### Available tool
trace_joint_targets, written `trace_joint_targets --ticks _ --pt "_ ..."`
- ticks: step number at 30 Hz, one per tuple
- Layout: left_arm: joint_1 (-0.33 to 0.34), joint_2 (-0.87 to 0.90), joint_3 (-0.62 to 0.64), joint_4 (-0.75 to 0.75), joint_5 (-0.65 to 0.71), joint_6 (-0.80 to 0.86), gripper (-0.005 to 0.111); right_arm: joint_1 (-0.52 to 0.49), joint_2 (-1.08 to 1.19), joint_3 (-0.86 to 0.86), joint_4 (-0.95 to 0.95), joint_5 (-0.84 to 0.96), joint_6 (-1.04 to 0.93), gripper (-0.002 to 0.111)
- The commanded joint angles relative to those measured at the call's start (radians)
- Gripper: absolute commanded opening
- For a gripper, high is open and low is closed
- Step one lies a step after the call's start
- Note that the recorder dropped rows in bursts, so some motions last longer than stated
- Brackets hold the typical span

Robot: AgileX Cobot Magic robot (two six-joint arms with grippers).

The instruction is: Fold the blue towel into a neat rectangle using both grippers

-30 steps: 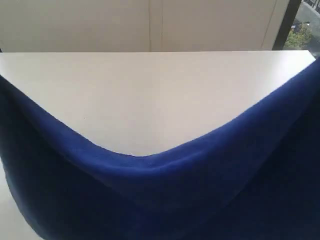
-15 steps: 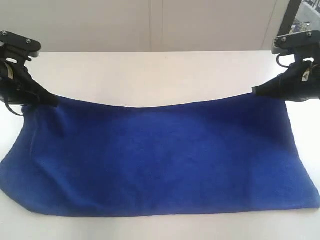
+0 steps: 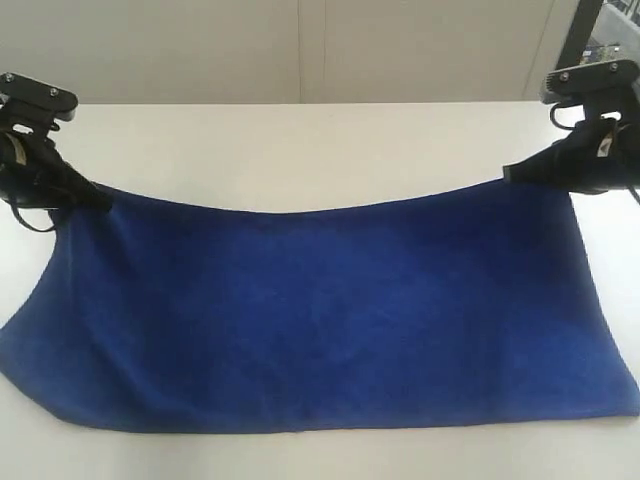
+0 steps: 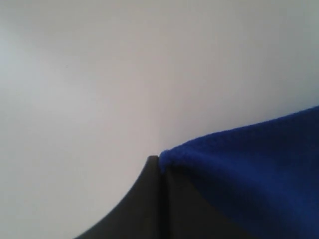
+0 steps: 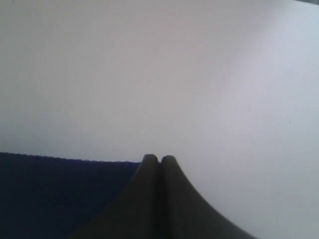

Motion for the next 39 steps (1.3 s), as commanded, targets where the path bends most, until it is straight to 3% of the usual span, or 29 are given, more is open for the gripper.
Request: trace_joint_targets --ticks 1,5,10,16,20,26,32,39 --pt "0.002 -0.161 -0.005 0.004 0.158 -0.004 0.0 -0.006 -0.167 0.028 -0.009 0.105 -0.002 0.0" --pt "0.002 -0.361 0.032 -0.027 0.286 -0.006 0.0 -0.005 -0.416 0.123 -0.009 0.12 0.0 0.0" --pt "-0.006 -0.597 0.13 -0.137 0.311 0.018 0.0 -0.005 -0.754 0.22 -0.009 0.233 0.01 0.0" --pt "-0.118 -0.869 0.17 -0.2 0.448 0.027 0.0 0.015 -1.076 0.273 0.048 0.3 0.081 0.0" --pt "-0.164 -1.027 0.168 -0.231 0.553 0.027 0.0 0.043 -1.209 0.273 0.095 0.368 0.081 0.0" --pt "-0.168 -1.187 0.167 -0.242 0.659 0.018 0.0 0.044 -1.315 0.271 0.105 0.424 0.101 0.0" --pt "-0.168 -1.114 0.192 -0.263 0.647 0.014 0.0 0.044 -1.2 0.273 0.105 0.426 0.126 0.0" --pt "-0.168 -0.741 0.225 -0.262 0.459 0.01 0.0 0.044 -0.833 0.275 0.094 0.258 0.126 0.0"
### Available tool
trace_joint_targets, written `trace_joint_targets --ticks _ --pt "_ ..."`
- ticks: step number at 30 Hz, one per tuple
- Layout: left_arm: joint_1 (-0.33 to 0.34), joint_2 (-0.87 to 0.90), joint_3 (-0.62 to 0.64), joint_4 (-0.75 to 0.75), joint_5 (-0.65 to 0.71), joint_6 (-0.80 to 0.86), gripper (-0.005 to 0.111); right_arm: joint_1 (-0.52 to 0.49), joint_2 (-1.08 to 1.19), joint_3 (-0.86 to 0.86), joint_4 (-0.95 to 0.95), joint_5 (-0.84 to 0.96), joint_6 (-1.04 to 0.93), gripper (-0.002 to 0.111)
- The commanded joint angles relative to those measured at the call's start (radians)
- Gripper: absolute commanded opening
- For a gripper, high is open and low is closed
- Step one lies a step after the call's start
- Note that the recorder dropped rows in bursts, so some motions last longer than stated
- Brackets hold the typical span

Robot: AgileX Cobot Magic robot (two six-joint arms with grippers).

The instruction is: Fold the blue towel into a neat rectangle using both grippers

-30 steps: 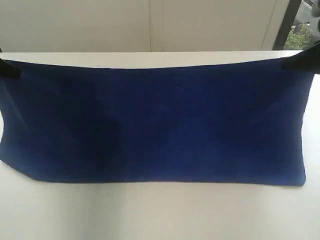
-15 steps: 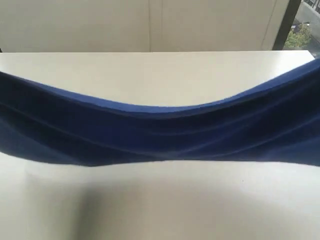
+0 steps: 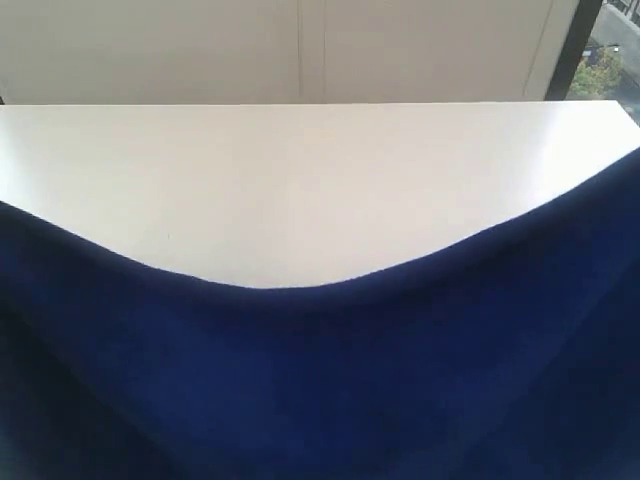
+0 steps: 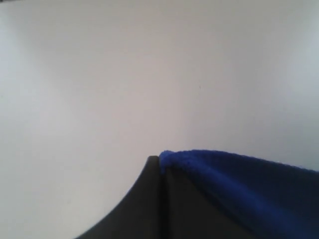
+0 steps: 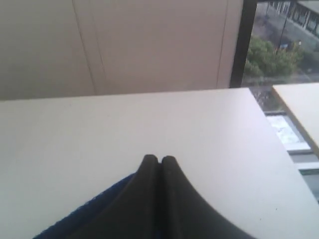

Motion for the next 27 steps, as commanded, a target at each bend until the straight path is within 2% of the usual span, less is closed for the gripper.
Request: trace_joint_targets --ticks 1,6,10,14,17,21,27 --pt "-0.007 0.221 0.014 0.001 -0.154 -0.012 0.0 0.002 0.246 0.004 -0.017 -0.15 0.004 0.0" --pt "0.01 0.485 0.014 0.079 -0.395 -0.035 0.0 -0.001 0.527 0.004 -0.026 -0.36 -0.023 0.0" --pt "0.073 0.639 0.014 0.105 -0.538 -0.027 0.0 -0.001 0.696 -0.009 -0.026 -0.48 -0.045 0.0" --pt "0.132 0.732 0.014 0.105 -0.711 -0.024 0.0 -0.003 0.802 -0.042 -0.026 -0.558 -0.058 0.0" --pt "0.143 0.776 0.014 0.105 -0.825 -0.017 0.0 -0.003 0.853 -0.069 -0.021 -0.574 -0.073 0.0" --pt "0.143 0.818 0.012 0.105 -0.882 0.025 0.0 -0.012 0.894 -0.097 -0.018 -0.578 -0.076 0.0" --pt "0.187 0.881 -0.041 0.099 -0.848 0.026 0.0 -0.052 0.939 -0.123 -0.018 -0.579 -0.084 0.0"
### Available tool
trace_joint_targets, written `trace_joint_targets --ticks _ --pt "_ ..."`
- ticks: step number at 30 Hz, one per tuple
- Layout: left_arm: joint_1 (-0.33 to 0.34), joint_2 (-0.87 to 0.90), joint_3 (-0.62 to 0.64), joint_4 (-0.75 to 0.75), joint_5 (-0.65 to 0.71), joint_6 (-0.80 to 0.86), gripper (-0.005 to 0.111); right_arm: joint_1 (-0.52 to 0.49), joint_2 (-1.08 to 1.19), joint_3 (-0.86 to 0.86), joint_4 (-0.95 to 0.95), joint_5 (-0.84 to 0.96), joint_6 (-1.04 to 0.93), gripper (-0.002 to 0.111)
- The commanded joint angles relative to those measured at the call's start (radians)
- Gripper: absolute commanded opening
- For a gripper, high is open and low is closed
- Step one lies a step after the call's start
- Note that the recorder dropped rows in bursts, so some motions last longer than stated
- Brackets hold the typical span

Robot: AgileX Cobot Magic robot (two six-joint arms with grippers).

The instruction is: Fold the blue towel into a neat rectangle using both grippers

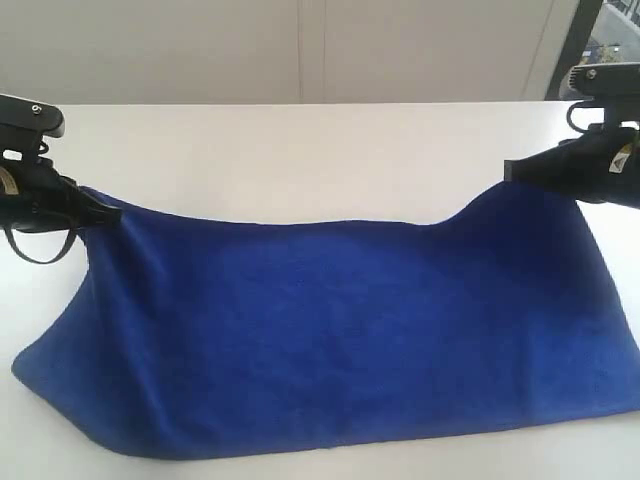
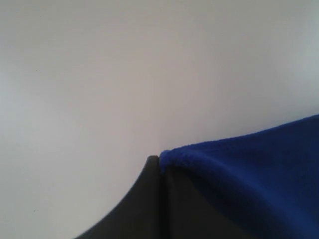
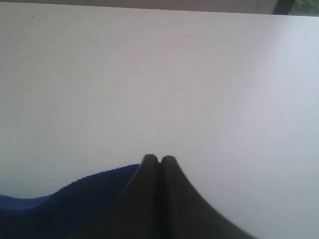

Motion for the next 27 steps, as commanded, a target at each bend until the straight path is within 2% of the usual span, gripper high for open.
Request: trace_joint_targets --ticks 1,14,18,25,27 --pt "0.03 0.036 -0.042 -0.004 0.028 0.003 0.0 -0.037 0.023 -0.014 -0.003 -0.015 -0.023 0.0" --pt "0.032 0.015 -0.097 -0.004 0.09 0.054 0.0 -0.091 -0.001 -0.014 0.015 -0.025 -0.057 0.0" --pt "0.03 -0.107 -0.097 -0.004 0.201 0.056 0.0 -0.083 -0.109 0.02 0.014 0.011 -0.064 0.0" --pt "0.021 -0.389 -0.095 -0.006 0.485 0.021 0.0 -0.083 -0.456 0.126 0.014 0.11 -0.053 0.0" --pt "0.021 -0.458 -0.076 -0.02 0.524 0.008 0.0 -0.082 -0.56 0.144 0.015 0.173 -0.051 0.0"
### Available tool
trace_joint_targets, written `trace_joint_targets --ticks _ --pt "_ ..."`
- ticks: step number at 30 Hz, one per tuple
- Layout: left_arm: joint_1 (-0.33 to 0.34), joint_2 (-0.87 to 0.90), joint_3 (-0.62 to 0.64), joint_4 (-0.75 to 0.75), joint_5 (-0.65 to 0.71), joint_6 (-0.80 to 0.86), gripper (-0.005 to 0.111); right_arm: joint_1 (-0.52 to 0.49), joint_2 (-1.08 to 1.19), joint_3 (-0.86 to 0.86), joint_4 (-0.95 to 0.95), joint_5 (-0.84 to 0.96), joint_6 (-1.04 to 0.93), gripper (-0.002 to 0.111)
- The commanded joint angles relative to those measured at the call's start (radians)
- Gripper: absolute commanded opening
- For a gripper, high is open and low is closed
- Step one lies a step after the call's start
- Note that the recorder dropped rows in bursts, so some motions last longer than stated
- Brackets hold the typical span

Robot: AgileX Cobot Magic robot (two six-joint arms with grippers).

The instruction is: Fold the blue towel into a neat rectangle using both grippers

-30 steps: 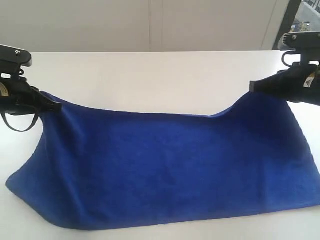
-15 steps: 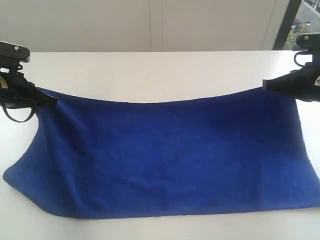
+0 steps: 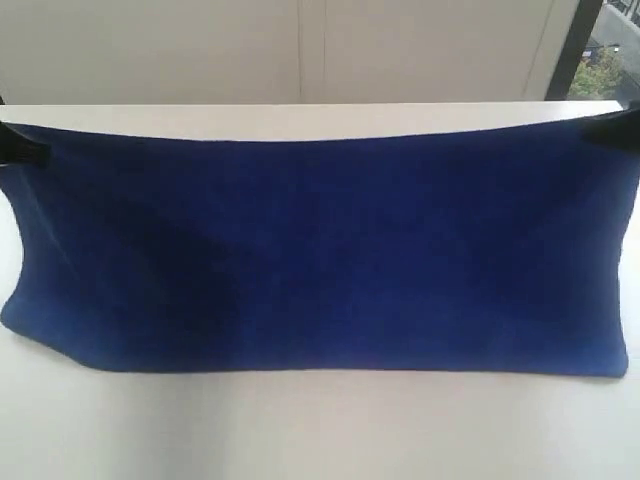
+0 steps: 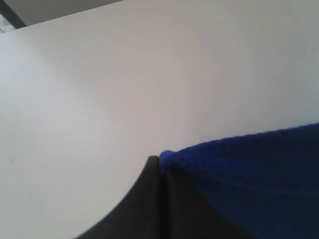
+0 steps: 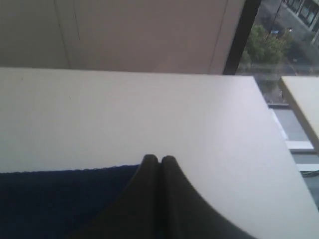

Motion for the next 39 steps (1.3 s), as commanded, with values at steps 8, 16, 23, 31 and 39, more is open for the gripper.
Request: trace_joint_targets --ticks 8,16,23,31,39 --pt "-0.006 -0.458 0.154 -0.158 0.187 -0.035 0.0 0.014 -0.584 0.085 0.052 0.299 0.027 0.0" --pt "-0.074 -0.856 0.17 -0.273 0.379 0.012 0.0 0.049 -0.817 0.092 0.139 0.386 0.027 0.0" --pt "-0.074 -0.763 0.17 -0.268 0.459 0.025 0.0 0.049 -0.688 0.092 0.143 0.383 0.034 0.0" --pt "-0.074 -0.147 0.17 -0.268 0.044 0.028 0.0 0.049 -0.15 0.092 0.133 0.068 -0.004 0.0" --pt "-0.073 0.219 0.17 -0.266 -0.389 0.069 0.0 0.049 0.238 0.05 0.133 -0.196 -0.042 0.0"
